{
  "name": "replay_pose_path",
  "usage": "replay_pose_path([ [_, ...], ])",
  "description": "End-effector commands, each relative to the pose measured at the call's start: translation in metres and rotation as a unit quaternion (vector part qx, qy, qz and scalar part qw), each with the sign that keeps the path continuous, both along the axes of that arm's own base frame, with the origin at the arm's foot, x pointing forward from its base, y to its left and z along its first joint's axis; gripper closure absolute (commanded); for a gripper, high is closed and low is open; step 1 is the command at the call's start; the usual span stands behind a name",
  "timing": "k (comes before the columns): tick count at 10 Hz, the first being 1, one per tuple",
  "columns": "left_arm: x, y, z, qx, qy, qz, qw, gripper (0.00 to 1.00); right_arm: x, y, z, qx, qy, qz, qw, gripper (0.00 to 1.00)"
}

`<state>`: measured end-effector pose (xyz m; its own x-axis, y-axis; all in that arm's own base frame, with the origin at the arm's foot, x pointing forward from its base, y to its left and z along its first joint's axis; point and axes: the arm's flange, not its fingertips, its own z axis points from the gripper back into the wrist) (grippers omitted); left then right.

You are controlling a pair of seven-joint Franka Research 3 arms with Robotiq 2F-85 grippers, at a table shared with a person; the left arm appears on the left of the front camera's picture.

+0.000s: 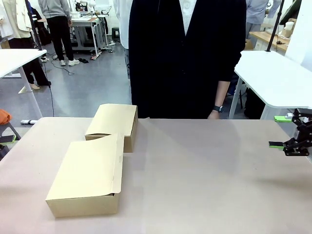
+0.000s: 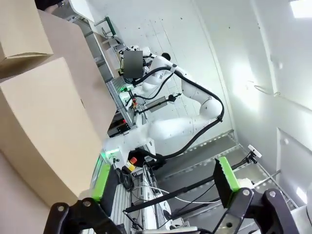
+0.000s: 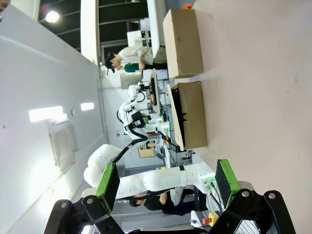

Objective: Place items inside the box.
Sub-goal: Close the lid of the Mailer Box closest to the robot.

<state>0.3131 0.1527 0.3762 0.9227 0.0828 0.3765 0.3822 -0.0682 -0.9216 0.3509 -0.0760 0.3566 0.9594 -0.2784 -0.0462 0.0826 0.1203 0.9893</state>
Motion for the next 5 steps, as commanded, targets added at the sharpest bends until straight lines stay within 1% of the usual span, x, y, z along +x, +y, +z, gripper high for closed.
replay_pose_path([
  [1, -0.0076, -0.0047, 0.0052, 0.005, -0.011, -0.008, 1.0, 0.0, -0.0021, -0.0013, 0.0046, 0.002, 0.003, 0.003, 1.0, 0.0],
  [5, -0.0076, -0.0047, 0.0052, 0.005, -0.011, -0.008, 1.0, 0.0, -0.0021, -0.0013, 0.0046, 0.002, 0.003, 0.003, 1.0, 0.0],
])
